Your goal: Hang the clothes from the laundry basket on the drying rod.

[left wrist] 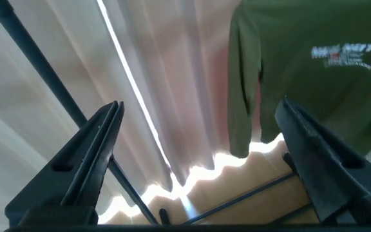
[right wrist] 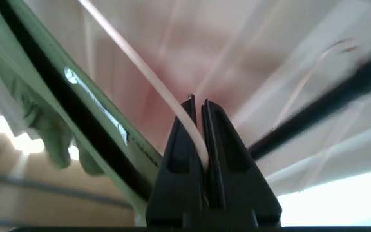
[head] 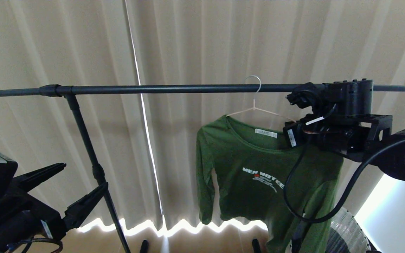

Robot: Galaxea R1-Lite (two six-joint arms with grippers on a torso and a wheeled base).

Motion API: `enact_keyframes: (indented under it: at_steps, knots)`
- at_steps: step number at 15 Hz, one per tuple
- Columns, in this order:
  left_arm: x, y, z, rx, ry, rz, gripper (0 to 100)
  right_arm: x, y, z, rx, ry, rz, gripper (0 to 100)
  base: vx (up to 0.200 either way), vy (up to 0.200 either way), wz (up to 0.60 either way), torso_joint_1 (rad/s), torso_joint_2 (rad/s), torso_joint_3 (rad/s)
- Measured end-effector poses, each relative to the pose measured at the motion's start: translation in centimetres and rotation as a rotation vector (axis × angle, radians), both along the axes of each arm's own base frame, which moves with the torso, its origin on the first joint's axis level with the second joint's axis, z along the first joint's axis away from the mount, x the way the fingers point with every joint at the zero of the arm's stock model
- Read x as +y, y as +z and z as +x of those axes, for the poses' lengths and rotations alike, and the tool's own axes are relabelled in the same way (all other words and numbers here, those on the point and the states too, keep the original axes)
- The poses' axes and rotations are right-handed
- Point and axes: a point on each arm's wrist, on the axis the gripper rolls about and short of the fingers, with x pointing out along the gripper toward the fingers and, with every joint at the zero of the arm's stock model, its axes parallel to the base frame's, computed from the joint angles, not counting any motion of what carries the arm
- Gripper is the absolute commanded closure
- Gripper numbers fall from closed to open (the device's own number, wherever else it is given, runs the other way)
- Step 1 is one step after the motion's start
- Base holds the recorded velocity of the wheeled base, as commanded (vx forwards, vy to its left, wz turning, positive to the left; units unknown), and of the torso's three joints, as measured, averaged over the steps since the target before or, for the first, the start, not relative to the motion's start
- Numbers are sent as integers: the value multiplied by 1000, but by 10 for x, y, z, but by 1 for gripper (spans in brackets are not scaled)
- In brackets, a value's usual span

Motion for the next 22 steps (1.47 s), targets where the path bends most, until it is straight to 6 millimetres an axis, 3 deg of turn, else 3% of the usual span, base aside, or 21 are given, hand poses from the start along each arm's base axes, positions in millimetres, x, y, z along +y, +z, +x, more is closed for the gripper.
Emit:
enact_keyframes:
  at_steps: [10, 11, 22]
  knots:
    - [0, -2, 0, 8, -1, 4, 0, 31, -5, -8, 16, 104, -27, 100, 0, 0, 0, 0, 0, 0]
    - [0, -2, 0, 8, 0, 4, 0, 31, -4, -8, 16, 106, -26, 0, 0, 0, 0, 0, 0, 0]
    - [0, -3, 0, 12, 2, 6, 0, 30, 1, -19, -102, 222, 82, 0, 0, 0, 0, 0, 0, 0]
